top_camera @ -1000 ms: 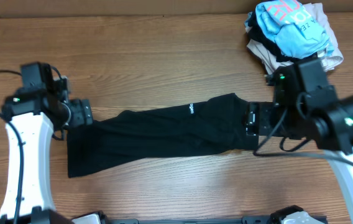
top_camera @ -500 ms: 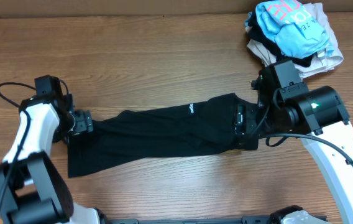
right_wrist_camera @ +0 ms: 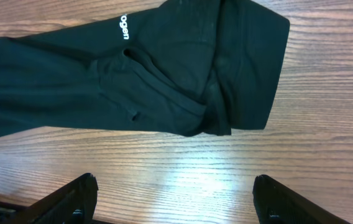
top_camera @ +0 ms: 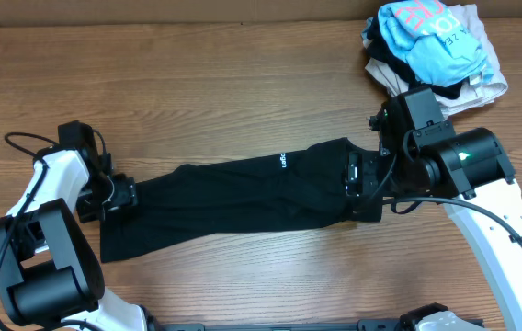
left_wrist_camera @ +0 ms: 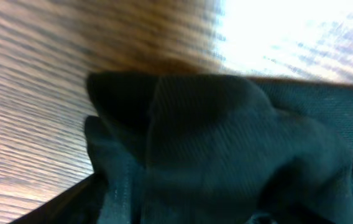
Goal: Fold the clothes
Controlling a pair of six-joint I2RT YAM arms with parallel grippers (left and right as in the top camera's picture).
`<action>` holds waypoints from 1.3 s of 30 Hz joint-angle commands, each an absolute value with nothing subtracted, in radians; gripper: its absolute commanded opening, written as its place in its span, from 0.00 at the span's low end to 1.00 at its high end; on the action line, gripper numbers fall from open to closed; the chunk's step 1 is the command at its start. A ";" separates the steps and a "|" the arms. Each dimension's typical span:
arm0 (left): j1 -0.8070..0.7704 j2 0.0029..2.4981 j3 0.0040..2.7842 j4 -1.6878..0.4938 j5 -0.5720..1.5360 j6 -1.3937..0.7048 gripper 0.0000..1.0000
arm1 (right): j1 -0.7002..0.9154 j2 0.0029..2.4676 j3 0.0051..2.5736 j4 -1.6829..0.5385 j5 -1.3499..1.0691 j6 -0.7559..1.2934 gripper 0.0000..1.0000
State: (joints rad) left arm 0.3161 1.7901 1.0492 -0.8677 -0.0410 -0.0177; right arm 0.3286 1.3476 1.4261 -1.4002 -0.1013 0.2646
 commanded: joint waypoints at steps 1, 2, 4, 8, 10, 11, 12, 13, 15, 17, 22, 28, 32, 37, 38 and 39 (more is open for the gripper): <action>0.322 1.813 1.016 -0.859 -0.053 -0.004 0.63 | 0.326 1.338 1.421 -1.391 -0.106 0.258 0.84; 0.322 1.813 1.012 -0.855 -0.062 -0.004 0.56 | 0.326 1.339 1.421 -1.390 -0.106 0.258 0.84; 0.322 1.813 1.009 -0.847 -0.080 -0.005 0.34 | 0.326 1.338 1.421 -1.390 -0.106 0.258 0.84; 0.326 1.813 1.009 -0.819 -0.120 -0.034 0.11 | 0.326 1.338 1.421 -1.390 -0.106 0.258 0.84; 0.334 1.813 1.009 -0.800 -0.119 -0.034 0.04 | 0.326 1.338 1.421 -1.388 -0.106 0.258 0.84; 0.337 1.813 1.010 -0.792 -0.120 -0.034 0.04 | 0.326 1.339 1.421 -1.388 -0.105 0.258 0.84; 0.342 1.813 1.013 -0.783 -0.119 -0.033 0.04 | 0.326 1.338 1.421 -1.388 -0.105 0.258 0.84; 0.349 1.812 1.022 -0.782 -0.120 -0.026 0.04 | 0.326 1.338 1.421 -1.387 -0.105 0.258 0.84; 0.368 1.812 1.073 -0.811 -0.137 -0.009 0.04 | 0.326 1.338 1.421 -1.380 -0.106 0.258 0.84; 0.374 1.812 1.138 -0.863 -0.139 0.002 0.04 | 0.326 1.338 1.421 -1.374 -0.106 0.259 0.84; 0.353 1.812 1.325 -1.032 -0.132 0.003 0.04 | 0.326 1.338 1.421 -1.377 -0.106 0.263 0.84; 0.254 1.812 1.418 -1.175 -0.059 0.004 0.04 | 0.326 1.338 1.421 -1.380 -0.106 0.263 0.84; 0.141 1.812 1.419 -1.252 -0.015 -0.007 0.04 | 0.326 1.338 1.421 -1.377 -0.105 0.263 0.84; -0.028 1.812 1.419 -1.267 0.001 -0.041 0.04 | 0.326 1.338 1.421 -1.364 -0.105 0.262 0.84; -0.059 1.812 1.419 -1.265 0.001 -0.049 0.04 | 0.326 1.338 1.421 -1.363 -0.105 0.262 0.84; -0.083 1.812 1.419 -1.261 0.004 -0.056 0.04 | 0.326 1.338 1.421 -1.363 -0.105 0.263 0.84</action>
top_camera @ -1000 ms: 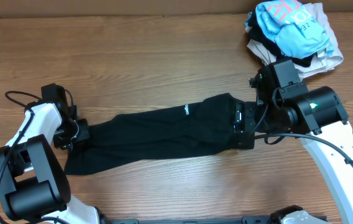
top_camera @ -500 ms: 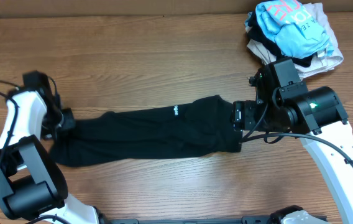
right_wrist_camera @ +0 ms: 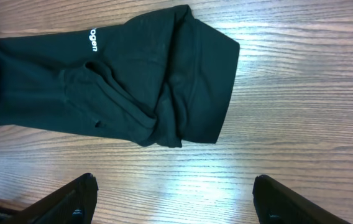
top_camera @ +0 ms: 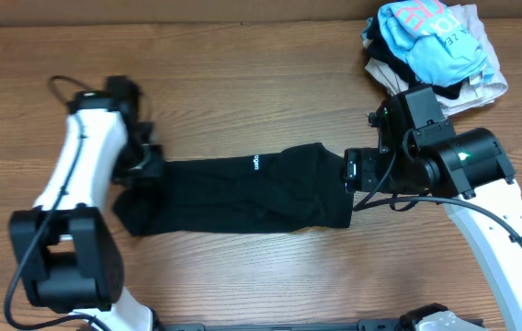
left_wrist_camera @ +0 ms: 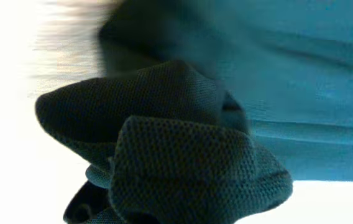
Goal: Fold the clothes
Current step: 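Fold the shirt's left end rightward toward the right gripper with the left gripper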
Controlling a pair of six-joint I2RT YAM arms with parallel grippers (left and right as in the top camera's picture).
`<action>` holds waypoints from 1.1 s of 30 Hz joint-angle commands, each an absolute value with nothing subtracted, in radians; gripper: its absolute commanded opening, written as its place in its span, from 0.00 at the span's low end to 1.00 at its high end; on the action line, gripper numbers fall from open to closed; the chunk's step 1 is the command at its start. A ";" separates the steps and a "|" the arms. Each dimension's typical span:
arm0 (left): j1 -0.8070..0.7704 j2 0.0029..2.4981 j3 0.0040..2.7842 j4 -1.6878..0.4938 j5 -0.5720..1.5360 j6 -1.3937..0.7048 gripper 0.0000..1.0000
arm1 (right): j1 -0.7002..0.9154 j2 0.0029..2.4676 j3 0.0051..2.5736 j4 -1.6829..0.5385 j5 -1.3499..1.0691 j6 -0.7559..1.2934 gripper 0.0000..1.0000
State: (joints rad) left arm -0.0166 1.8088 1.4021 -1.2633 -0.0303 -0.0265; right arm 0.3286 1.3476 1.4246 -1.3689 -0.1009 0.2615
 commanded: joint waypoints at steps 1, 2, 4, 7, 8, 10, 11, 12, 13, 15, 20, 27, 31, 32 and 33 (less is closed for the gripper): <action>-0.110 1.812 1.419 -1.256 0.014 -0.061 0.04 | 0.326 1.338 1.421 -1.364 -0.105 0.263 0.84; -0.138 1.812 1.419 -1.246 0.031 -0.061 0.04 | 0.326 1.338 1.421 -1.365 -0.105 0.263 0.84; -0.182 1.812 1.419 -1.220 0.060 -0.070 0.04 | 0.326 1.339 1.421 -1.365 -0.105 0.263 0.84; -0.239 1.812 1.419 -1.170 0.095 -0.079 0.04 | 0.326 1.338 1.421 -1.361 -0.105 0.263 0.84; -0.258 1.812 1.419 -1.151 0.109 -0.079 0.04 | 0.326 1.339 1.421 -1.359 -0.105 0.263 0.84; -0.287 1.812 1.419 -1.118 0.136 -0.082 0.04 | 0.326 1.339 1.421 -1.356 -0.105 0.263 0.84; -0.297 1.812 1.419 -1.103 0.146 -0.087 0.04 | 0.326 1.339 1.421 -1.355 -0.105 0.263 0.84; -0.309 1.812 1.419 -1.084 0.161 -0.087 0.04 | 0.326 1.339 1.421 -1.354 -0.105 0.263 0.84; -0.319 1.812 1.419 -1.065 0.182 -0.088 0.05 | 0.326 1.339 1.421 -1.353 -0.105 0.263 0.84; -0.337 1.812 1.419 -1.028 0.218 -0.094 0.21 | 0.326 1.340 1.421 -1.350 -0.105 0.263 0.84; -0.374 1.812 1.419 -0.976 0.256 -0.093 0.92 | 0.326 1.349 1.421 -1.348 -0.106 0.263 0.84; -0.371 1.812 1.418 -1.028 0.103 -0.090 1.00 | 0.326 1.381 1.421 -1.348 -0.106 0.263 0.84; -0.371 1.812 1.406 -1.088 0.040 -0.090 1.00 | 0.326 1.421 1.420 -1.348 -0.114 0.263 0.84; -0.371 1.812 1.394 -1.096 0.040 -0.091 1.00 | 0.326 1.434 1.420 -1.349 -0.115 0.263 0.84; -0.371 1.812 1.380 -1.101 0.040 -0.091 0.98 | 0.326 1.445 1.420 -1.351 -0.115 0.263 0.84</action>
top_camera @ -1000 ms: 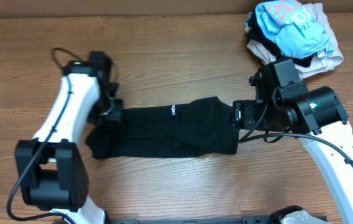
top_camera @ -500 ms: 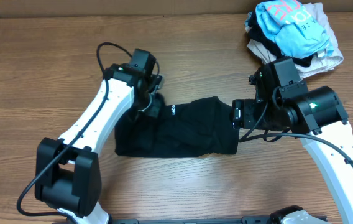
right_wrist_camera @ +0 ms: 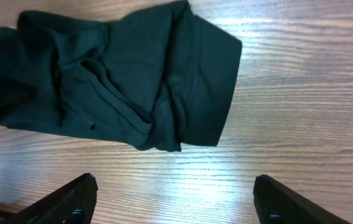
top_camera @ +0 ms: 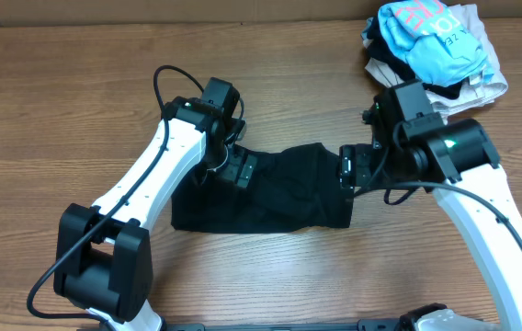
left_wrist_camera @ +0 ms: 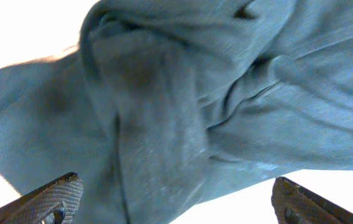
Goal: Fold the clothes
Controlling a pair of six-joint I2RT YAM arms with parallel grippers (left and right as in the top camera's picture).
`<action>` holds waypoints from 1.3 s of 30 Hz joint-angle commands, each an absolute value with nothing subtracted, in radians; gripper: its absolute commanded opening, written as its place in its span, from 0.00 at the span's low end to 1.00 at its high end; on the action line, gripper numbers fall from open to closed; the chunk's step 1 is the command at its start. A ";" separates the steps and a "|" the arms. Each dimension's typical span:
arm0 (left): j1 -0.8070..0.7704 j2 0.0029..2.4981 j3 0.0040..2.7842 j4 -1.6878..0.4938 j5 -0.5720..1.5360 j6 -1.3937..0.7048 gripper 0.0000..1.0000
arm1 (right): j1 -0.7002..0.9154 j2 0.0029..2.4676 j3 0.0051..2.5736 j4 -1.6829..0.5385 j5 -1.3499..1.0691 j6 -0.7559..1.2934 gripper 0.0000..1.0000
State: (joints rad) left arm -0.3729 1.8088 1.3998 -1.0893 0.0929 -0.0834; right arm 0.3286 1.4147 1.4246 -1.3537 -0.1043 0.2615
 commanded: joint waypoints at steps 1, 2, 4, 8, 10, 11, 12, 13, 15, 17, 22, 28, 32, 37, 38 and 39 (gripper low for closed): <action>-0.371 1.812 1.365 -1.100 0.041 -0.095 0.96 | 0.326 1.455 1.420 -1.353 -0.114 0.263 0.84; -0.371 1.812 1.345 -1.098 0.041 -0.107 0.93 | 0.326 1.468 1.420 -1.355 -0.115 0.264 0.84; -0.371 1.812 1.309 -1.095 0.042 -0.117 0.82 | 0.326 1.490 1.420 -1.362 -0.114 0.267 0.84; -0.373 1.812 1.250 -1.067 0.045 -0.115 0.54 | 0.326 1.525 1.420 -1.366 -0.113 0.266 0.84; -0.379 1.812 1.235 -1.038 0.051 -0.111 0.43 | 0.326 1.538 1.420 -1.359 -0.113 0.266 0.84; -0.384 1.812 1.230 -1.024 0.058 -0.111 0.38 | 0.326 1.544 1.420 -1.355 -0.114 0.267 0.84; -0.390 1.812 1.228 -1.016 0.073 -0.111 0.36 | 0.326 1.549 1.420 -1.354 -0.113 0.267 0.84; -0.395 1.812 1.227 -1.011 0.085 -0.111 0.34 | 0.326 1.552 1.420 -1.354 -0.113 0.267 0.84; -0.412 1.812 1.225 -1.004 0.099 -0.112 0.22 | 0.326 1.555 1.420 -1.354 -0.113 0.267 0.84; -0.430 1.812 1.225 -0.990 0.099 -0.112 0.04 | 0.326 1.555 1.420 -1.353 -0.113 0.267 0.84; -0.464 1.812 1.274 -0.979 0.171 -0.112 0.04 | 0.326 1.555 1.420 -1.346 -0.113 0.266 0.84; -0.542 1.812 1.298 -0.958 0.234 -0.112 0.04 | 0.324 1.555 1.420 -1.296 -0.105 0.325 0.84; -0.620 1.812 1.298 -0.937 0.233 -0.112 0.04 | 0.323 1.555 1.420 -1.248 -0.105 0.346 0.84; -0.685 1.812 1.298 -0.903 0.233 -0.112 0.25 | 0.287 1.555 1.420 -1.235 -0.105 0.346 0.84; -0.693 1.812 1.298 -0.900 0.233 -0.112 0.49 | 0.276 1.555 1.420 -1.236 -0.105 0.346 0.84; -0.697 1.812 1.298 -0.896 0.233 -0.113 0.77 | 0.263 1.555 1.420 -1.237 -0.105 0.345 0.84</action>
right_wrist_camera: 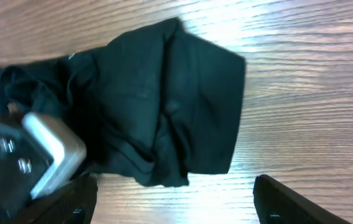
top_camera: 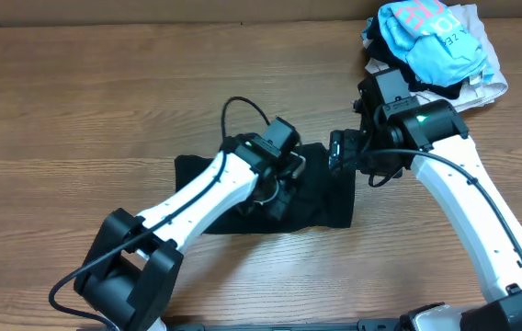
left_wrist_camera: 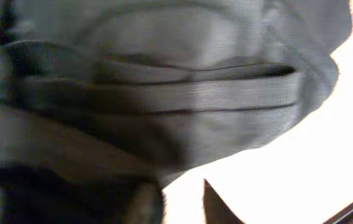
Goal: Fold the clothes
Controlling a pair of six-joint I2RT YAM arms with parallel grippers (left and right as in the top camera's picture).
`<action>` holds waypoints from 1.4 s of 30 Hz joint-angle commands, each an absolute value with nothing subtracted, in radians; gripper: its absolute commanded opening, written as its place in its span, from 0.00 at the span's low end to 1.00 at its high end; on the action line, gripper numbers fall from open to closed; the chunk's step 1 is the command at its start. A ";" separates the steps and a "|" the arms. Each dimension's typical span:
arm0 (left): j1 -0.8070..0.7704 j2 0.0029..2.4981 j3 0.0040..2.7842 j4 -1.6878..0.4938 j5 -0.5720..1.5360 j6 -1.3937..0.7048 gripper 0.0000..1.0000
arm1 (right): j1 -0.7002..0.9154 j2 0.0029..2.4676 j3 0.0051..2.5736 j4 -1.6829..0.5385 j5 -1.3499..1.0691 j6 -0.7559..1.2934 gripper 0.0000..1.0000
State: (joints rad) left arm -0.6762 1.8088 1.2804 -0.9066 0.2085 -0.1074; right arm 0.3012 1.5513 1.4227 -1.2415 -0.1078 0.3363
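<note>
A black garment (top_camera: pixel 325 198) lies folded in a short bundle at the table's middle. My left gripper (top_camera: pixel 278 188) sits low on top of it, near its centre. Up close, the garment (left_wrist_camera: pixel 164 74) fills the left wrist view. Only one dark fingertip (left_wrist_camera: pixel 217 205) shows there, and cloth hides the other, so the left gripper's (left_wrist_camera: pixel 183 202) state is unclear. My right gripper (top_camera: pixel 342 154) hovers open at the garment's right end. In the right wrist view the garment (right_wrist_camera: pixel 164 99) lies beyond my right gripper (right_wrist_camera: pixel 173 205), with nothing between its fingers.
A pile of other clothes (top_camera: pixel 436 46), light blue on top, sits at the back right corner. The wooden table (top_camera: pixel 77 92) stretches bare to the left. The left arm's metal wrist (right_wrist_camera: pixel 40 149) shows at the left of the right wrist view.
My left gripper has moved right, from the bundle's upper left to its centre, and sits closer to the cloth. Its fingers were wide apart before. The right gripper has shifted slightly up and left, still open.
The garment first lay stretched out, its left end at my left gripper and the right gripper open at its right end. Then its left end had moved rightwards. Then it was doubled over, with my left gripper open. Now the left gripper rests on the bundle.
</note>
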 commanded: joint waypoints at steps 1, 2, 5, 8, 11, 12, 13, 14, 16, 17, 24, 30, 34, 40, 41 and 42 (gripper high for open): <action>-0.701 1.812 1.298 -0.895 0.233 -0.113 0.96 | 0.252 1.555 1.420 -1.238 -0.105 0.345 0.84; -0.701 1.812 1.298 -0.892 0.231 -0.113 1.00 | 0.241 1.555 1.420 -1.242 -0.105 0.345 0.84; -0.688 1.811 1.305 -0.895 0.192 -0.141 1.00 | 0.219 1.555 1.420 -1.251 -0.106 0.340 0.84; -0.646 1.804 1.350 -0.948 0.191 -0.143 1.00 | 0.216 1.557 1.411 -1.254 -0.106 0.340 0.84; -0.586 1.787 1.438 -1.035 0.182 -0.142 1.00 | 0.221 1.561 1.370 -1.244 -0.124 0.336 0.84; -0.562 1.777 1.475 -1.064 0.176 -0.142 1.00 | 0.221 1.561 1.348 -1.233 -0.138 0.333 0.84; -0.539 1.764 1.512 -1.091 0.175 -0.136 1.00 | 0.221 1.562 1.310 -1.211 -0.159 0.333 0.84; -0.521 1.754 1.544 -1.111 0.175 -0.132 1.00 | 0.221 1.562 1.277 -1.189 -0.178 0.333 0.84; -0.478 1.728 1.619 -1.148 0.174 -0.118 1.00 | 0.221 1.562 1.197 -1.127 -0.218 0.333 0.84; -0.462 1.720 1.646 -1.155 0.174 -0.111 1.00 | 0.221 1.562 1.151 -1.087 -0.241 0.333 0.84; -0.379 1.682 1.719 -1.139 0.174 -0.065 1.00 | 0.221 1.562 0.904 -0.784 -0.295 0.334 0.75; -0.367 1.682 1.718 -1.144 0.172 -0.044 1.00 | 0.220 1.564 0.789 -0.619 -0.291 0.354 0.71; -0.367 1.682 1.718 -1.146 0.171 -0.044 1.00 | 0.220 1.579 0.759 -0.562 -0.282 0.369 0.70; -0.367 1.682 1.718 -1.160 0.130 -0.044 1.00 | 0.220 1.661 0.746 -0.518 -0.247 0.398 0.70; -0.366 1.682 1.718 -1.164 0.121 -0.044 1.00 | 0.220 1.678 0.746 -0.509 -0.236 0.399 0.70; -0.366 1.682 1.718 -1.168 0.115 -0.044 1.00 | 0.220 1.692 0.746 -0.501 -0.228 0.406 0.71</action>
State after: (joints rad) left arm -0.3710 1.6848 1.7077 -1.1606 0.1505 -0.0677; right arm 0.2165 1.5997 0.7708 -0.5285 -0.2802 0.3843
